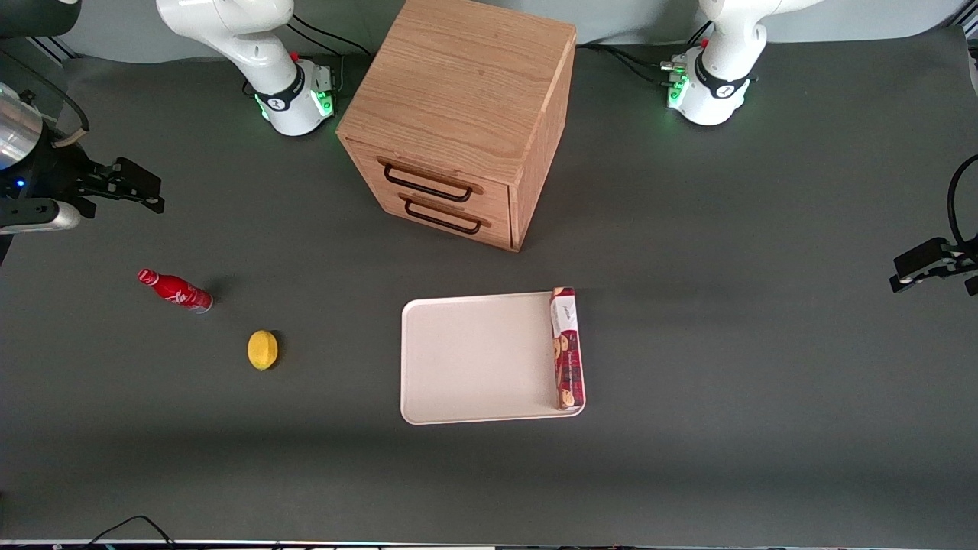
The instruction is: Place coke bottle on tray
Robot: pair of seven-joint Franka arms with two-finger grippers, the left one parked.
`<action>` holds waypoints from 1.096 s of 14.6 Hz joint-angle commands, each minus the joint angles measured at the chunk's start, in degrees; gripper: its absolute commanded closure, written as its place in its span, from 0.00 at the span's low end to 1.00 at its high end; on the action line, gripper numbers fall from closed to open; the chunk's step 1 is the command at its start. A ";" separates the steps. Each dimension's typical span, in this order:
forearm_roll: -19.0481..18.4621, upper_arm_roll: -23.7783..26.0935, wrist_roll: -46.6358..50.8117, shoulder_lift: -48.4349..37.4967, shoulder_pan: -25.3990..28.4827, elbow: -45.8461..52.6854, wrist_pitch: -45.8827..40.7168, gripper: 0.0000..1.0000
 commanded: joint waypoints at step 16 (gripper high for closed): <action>-0.87 -18.10 -31.82 11.15 -1.05 -18.16 26.96 0.00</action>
